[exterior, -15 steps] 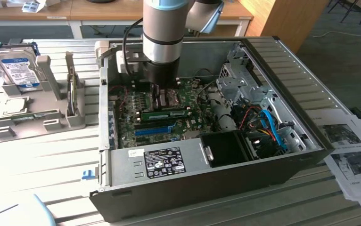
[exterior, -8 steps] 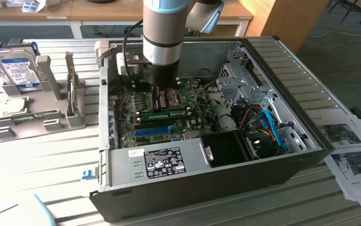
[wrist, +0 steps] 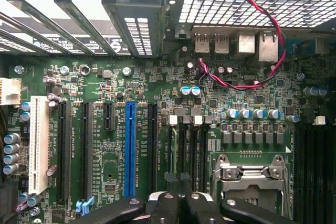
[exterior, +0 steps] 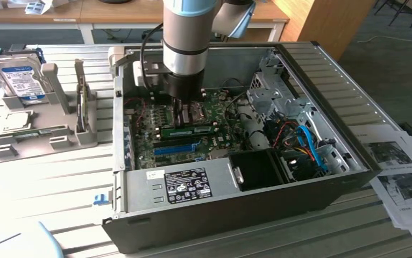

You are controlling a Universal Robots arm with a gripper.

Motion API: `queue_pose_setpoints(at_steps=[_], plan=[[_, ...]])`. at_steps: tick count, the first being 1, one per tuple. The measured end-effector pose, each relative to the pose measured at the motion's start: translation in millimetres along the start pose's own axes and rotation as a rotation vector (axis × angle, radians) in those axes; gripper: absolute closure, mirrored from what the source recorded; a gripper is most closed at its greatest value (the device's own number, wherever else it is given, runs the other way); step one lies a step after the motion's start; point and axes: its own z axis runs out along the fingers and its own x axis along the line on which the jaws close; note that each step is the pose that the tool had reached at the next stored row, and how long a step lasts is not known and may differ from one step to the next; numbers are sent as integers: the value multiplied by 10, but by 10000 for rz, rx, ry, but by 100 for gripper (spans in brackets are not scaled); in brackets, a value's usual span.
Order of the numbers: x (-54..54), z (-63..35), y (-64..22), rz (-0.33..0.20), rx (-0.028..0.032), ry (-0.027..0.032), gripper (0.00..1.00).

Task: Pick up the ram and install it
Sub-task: 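Press down the ram until it locks into place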

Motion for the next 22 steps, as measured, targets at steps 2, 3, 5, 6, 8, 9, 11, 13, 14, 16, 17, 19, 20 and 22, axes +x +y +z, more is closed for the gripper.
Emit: queue_pose_setpoints(at_steps=[2,3,5,6,8,9,11,13,14,16,17,19,20,22], plan=[[1,14,0,0,0,2,90],[1,14,0,0,-1,1,90],[1,15,0,0,0,1,90],[1,18,0,0,0,-1,90],[1,26,0,0,0,1,90],[1,26,0,0,-1,1,90],[1,27,0,0,-1,1,90],[1,28,0,0,0,1,90],[1,29,-1,0,-1,1,90],[1,32,-1,0,-1,1,90],[2,33,0,0,-1,2,90],[2,35,0,0,-2,2,90],[2,36,0,0,-2,2,90],[2,37,-1,0,-1,1,90]])
